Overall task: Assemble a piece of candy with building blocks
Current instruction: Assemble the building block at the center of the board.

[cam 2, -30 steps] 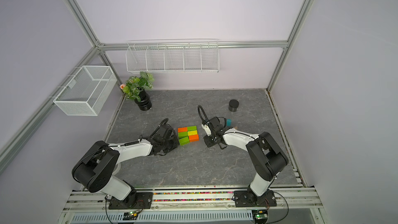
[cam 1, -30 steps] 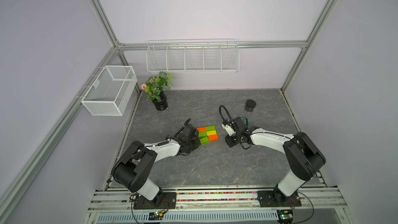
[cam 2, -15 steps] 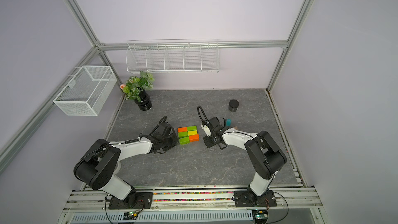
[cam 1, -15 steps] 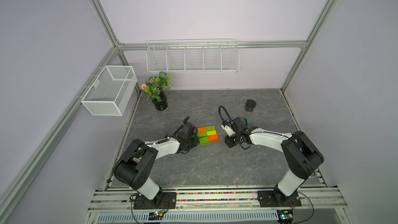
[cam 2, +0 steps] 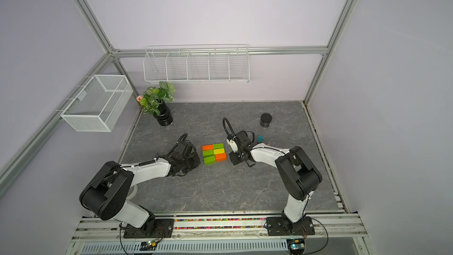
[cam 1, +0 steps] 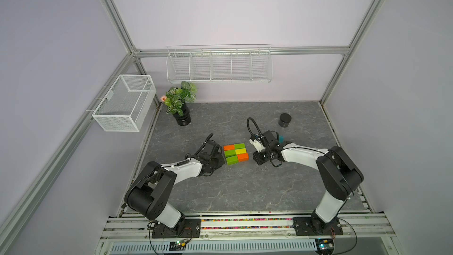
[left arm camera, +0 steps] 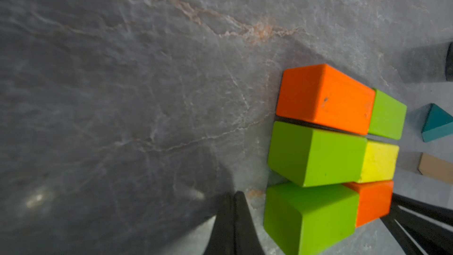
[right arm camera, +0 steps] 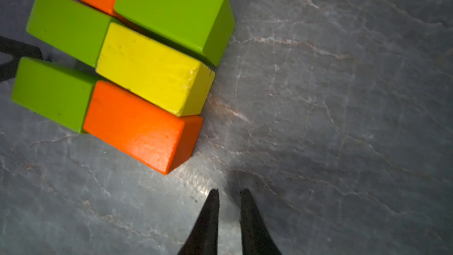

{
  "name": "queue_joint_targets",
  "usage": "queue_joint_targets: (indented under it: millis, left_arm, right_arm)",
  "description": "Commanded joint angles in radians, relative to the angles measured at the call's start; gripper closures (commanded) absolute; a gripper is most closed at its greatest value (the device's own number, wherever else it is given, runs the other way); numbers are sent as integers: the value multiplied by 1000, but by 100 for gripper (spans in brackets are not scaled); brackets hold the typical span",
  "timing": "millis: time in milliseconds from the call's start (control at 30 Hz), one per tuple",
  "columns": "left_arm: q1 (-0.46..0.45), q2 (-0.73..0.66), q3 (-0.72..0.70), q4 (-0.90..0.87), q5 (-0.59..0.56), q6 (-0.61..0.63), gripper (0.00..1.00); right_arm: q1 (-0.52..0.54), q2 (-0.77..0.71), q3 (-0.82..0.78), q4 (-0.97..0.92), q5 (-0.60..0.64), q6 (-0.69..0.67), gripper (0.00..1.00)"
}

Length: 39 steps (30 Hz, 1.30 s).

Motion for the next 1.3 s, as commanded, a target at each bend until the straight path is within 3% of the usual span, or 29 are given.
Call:
queue_joint_targets:
  millis: [0, 400, 733, 1267]
  left_arm:
    - [-3, 2, -69, 21, 88, -56, 100]
    - [-92, 5, -120, 66, 98, -120, 100]
    - [-89, 107, -91, 135, 123, -121, 100]
    - [-63, 157, -62, 158, 160, -95, 100]
  right_arm:
    - [10, 38, 45, 6, -18, -15, 79]
    - [53, 78, 84, 9, -22, -16, 79]
    - [75, 84, 102, -17, -11, -28, 79]
    - [76, 89, 110, -39, 11, -37, 79]
